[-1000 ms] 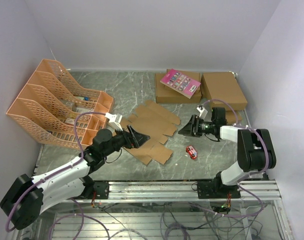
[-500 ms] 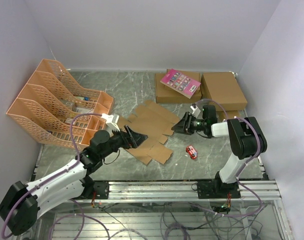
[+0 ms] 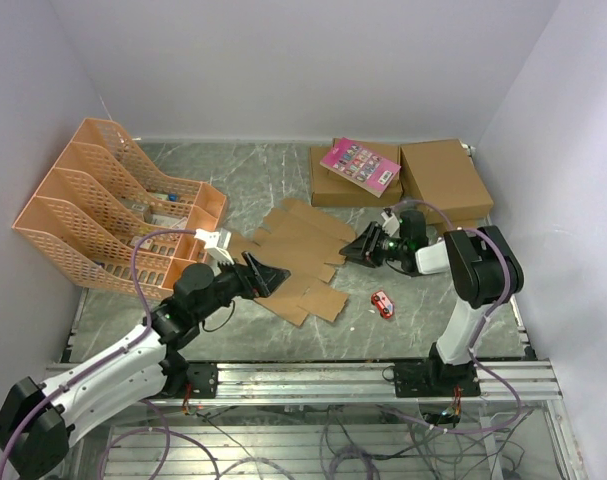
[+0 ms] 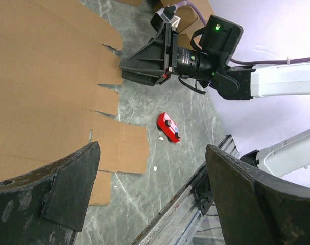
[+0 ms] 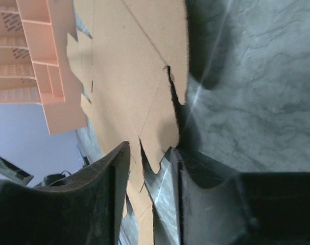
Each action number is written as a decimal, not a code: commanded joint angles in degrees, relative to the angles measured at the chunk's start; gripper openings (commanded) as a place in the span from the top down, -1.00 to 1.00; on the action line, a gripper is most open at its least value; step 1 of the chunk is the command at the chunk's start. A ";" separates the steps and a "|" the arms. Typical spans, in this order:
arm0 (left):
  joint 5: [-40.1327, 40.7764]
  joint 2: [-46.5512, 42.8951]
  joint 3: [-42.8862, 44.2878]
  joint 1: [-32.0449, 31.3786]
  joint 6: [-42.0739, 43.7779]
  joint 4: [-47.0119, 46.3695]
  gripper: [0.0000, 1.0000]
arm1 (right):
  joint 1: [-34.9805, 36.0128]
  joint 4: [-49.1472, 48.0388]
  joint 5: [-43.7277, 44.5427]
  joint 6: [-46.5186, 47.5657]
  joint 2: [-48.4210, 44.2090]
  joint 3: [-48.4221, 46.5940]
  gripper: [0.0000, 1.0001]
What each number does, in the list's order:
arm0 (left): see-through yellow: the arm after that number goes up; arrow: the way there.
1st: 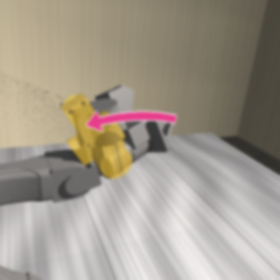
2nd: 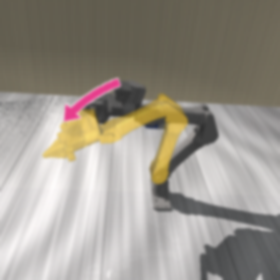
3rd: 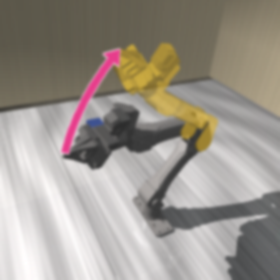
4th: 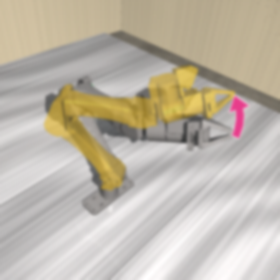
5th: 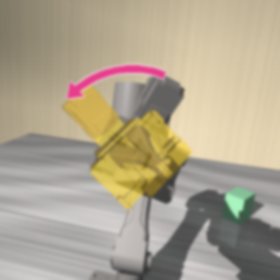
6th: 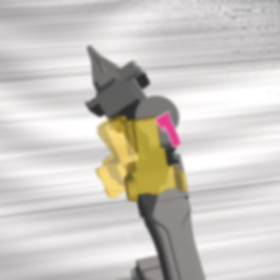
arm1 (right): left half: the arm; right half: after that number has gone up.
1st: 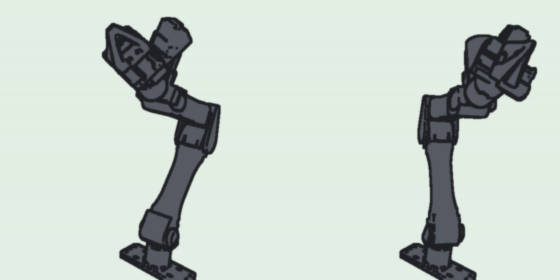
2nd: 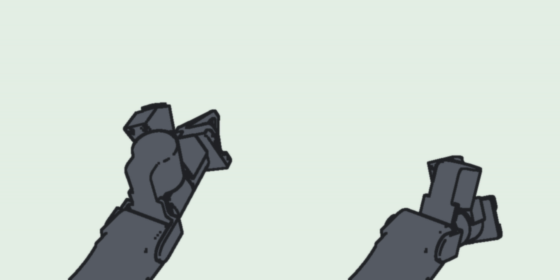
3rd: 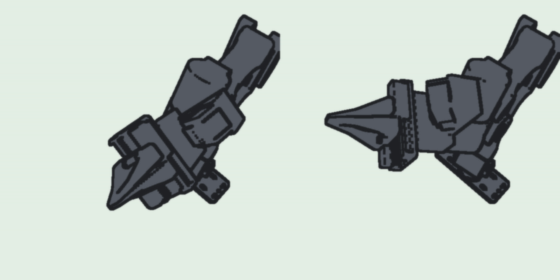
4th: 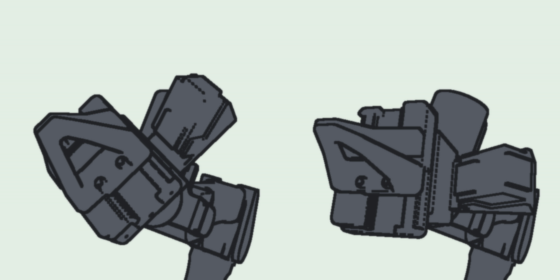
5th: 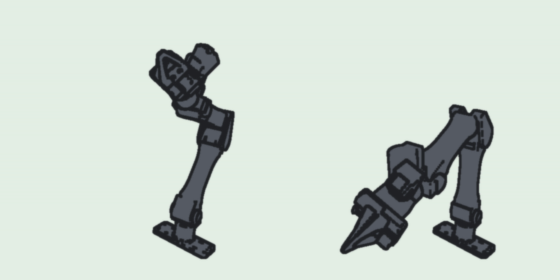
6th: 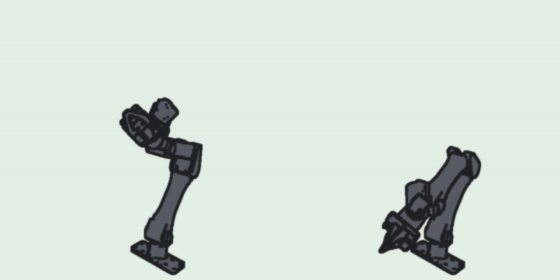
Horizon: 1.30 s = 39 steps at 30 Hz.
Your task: Fold the paper box
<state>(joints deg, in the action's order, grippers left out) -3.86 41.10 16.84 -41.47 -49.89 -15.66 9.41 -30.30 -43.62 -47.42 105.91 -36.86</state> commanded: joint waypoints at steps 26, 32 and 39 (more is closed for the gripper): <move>9.30 3.88 23.96 0.94 26.96 21.48 -0.88 | -1.28 14.40 -0.87 21.35 -27.93 0.12 1.00; -11.85 12.10 27.60 15.55 30.85 13.61 -0.88 | -2.07 22.63 -2.94 37.03 -35.03 -4.64 1.00; -23.33 19.46 33.56 22.28 41.11 5.45 -0.88 | -3.08 30.70 -8.53 52.43 -37.94 -11.29 1.00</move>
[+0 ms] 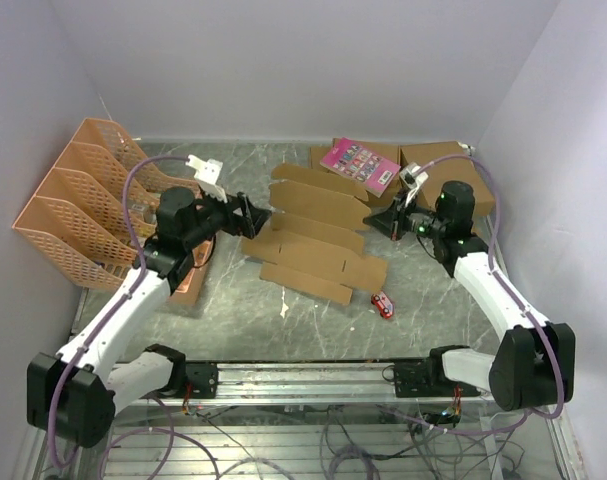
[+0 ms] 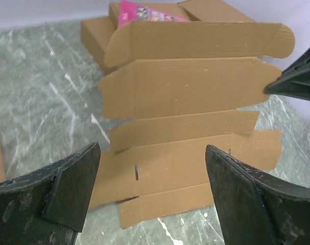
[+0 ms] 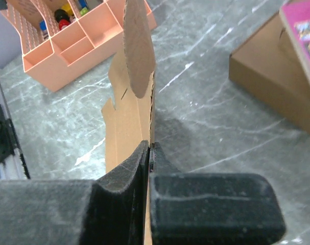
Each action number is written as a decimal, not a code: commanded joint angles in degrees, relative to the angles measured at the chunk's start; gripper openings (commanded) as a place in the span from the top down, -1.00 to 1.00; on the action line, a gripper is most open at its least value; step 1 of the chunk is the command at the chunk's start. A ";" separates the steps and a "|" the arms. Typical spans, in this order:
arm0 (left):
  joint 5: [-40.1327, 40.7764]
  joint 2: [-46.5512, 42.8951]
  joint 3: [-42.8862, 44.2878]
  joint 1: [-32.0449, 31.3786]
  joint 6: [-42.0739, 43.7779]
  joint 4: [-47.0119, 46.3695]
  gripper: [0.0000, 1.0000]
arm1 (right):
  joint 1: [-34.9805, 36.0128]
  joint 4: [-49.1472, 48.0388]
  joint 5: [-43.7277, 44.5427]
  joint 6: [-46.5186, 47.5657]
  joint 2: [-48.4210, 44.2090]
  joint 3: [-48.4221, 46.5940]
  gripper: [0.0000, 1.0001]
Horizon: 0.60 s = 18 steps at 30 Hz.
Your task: Fold the paper box
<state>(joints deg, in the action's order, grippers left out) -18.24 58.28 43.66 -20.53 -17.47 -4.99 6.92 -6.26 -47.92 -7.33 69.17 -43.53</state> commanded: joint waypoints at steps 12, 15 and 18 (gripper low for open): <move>-33.74 16.01 27.37 10.60 27.07 10.67 -0.95 | -0.59 21.14 -10.90 25.72 0.21 -17.04 1.00; -38.10 16.44 28.90 10.52 30.37 9.94 -0.92 | -0.50 22.48 -12.12 26.74 0.80 -18.79 1.00; -40.24 17.95 31.39 9.70 31.86 10.29 -0.90 | -0.52 24.08 -12.92 27.65 1.61 -20.26 1.00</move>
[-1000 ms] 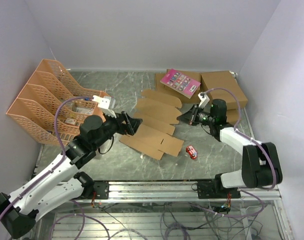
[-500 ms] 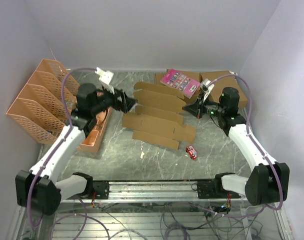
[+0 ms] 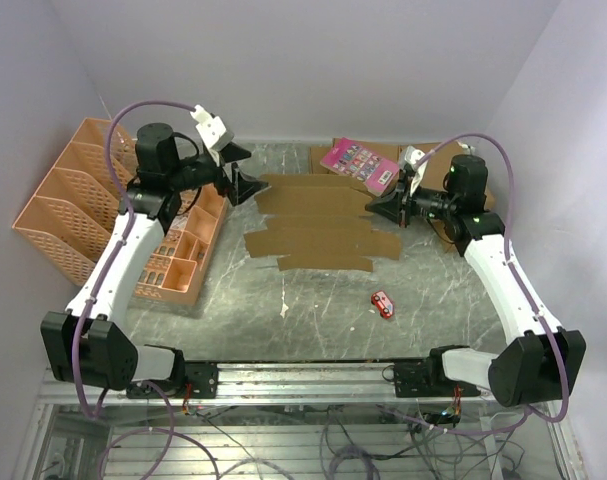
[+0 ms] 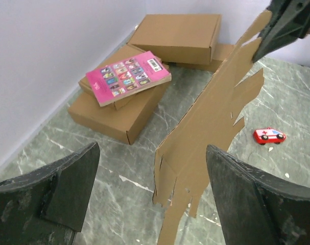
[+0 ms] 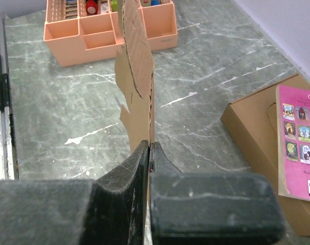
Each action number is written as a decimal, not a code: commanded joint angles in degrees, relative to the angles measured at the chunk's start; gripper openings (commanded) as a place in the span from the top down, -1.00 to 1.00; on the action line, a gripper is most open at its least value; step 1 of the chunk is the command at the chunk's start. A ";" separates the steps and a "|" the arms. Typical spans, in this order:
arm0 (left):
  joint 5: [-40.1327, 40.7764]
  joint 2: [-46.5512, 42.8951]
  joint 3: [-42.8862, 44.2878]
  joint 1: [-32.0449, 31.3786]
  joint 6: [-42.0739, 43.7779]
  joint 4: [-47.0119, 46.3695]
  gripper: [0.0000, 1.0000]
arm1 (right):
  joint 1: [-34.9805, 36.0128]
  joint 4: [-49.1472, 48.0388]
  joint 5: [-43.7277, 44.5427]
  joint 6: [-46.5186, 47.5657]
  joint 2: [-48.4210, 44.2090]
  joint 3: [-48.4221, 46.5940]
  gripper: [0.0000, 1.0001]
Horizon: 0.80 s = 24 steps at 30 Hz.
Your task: Fold the paper box
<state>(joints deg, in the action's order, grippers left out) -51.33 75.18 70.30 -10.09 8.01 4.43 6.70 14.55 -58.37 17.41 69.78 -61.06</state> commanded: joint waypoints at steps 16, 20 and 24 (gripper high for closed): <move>6.55 14.32 25.18 -14.91 29.01 30.69 -0.58 | 0.68 7.42 -2.35 5.77 2.41 -5.64 1.00; 6.39 17.45 29.48 -16.19 30.57 34.19 -0.39 | 0.83 7.65 -2.36 5.77 2.64 -5.97 1.00; 6.86 20.04 32.49 -17.08 32.24 37.76 0.07 | 0.95 8.30 -2.35 6.39 2.65 -6.30 1.00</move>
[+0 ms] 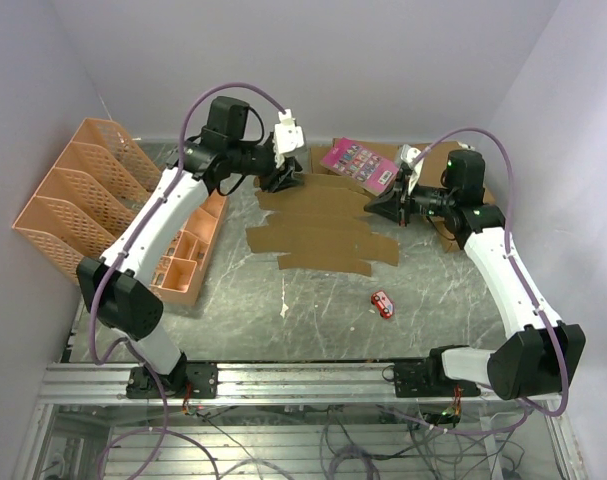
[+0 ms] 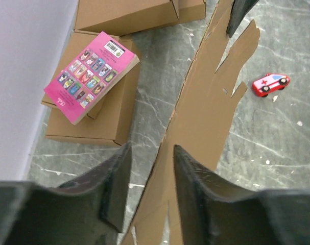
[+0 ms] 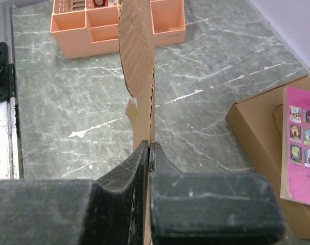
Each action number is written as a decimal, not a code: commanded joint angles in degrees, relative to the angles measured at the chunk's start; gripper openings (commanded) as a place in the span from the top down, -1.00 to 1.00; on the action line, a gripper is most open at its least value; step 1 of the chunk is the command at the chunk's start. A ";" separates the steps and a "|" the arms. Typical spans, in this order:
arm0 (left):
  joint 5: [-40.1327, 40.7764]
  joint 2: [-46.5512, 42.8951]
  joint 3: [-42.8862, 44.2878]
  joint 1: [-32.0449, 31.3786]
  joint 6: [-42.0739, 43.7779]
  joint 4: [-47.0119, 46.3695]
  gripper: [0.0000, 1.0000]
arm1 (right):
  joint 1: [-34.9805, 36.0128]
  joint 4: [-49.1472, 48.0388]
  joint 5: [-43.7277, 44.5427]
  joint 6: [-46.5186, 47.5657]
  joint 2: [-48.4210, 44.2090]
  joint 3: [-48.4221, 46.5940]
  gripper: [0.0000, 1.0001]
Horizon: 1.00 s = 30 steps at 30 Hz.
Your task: Fold the paper box
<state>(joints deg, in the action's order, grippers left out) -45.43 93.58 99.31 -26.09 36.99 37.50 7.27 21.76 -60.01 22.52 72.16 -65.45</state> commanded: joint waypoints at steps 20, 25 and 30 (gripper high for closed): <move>2.18 -22.62 -16.23 -1.75 -4.67 -8.12 0.86 | -1.22 7.62 -2.58 4.44 -6.58 -3.22 -0.39; 3.31 -30.35 -23.28 -1.76 -11.23 -12.31 0.86 | -5.75 12.68 -8.67 5.56 -10.18 -6.79 -0.96; 3.87 -35.24 -28.16 -1.70 -15.57 -14.02 0.87 | -5.92 16.84 -6.00 6.75 -9.23 -13.33 -0.89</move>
<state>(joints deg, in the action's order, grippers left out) -42.54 60.51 73.80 -27.86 26.63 27.62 1.65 34.30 -65.56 27.55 62.61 -74.78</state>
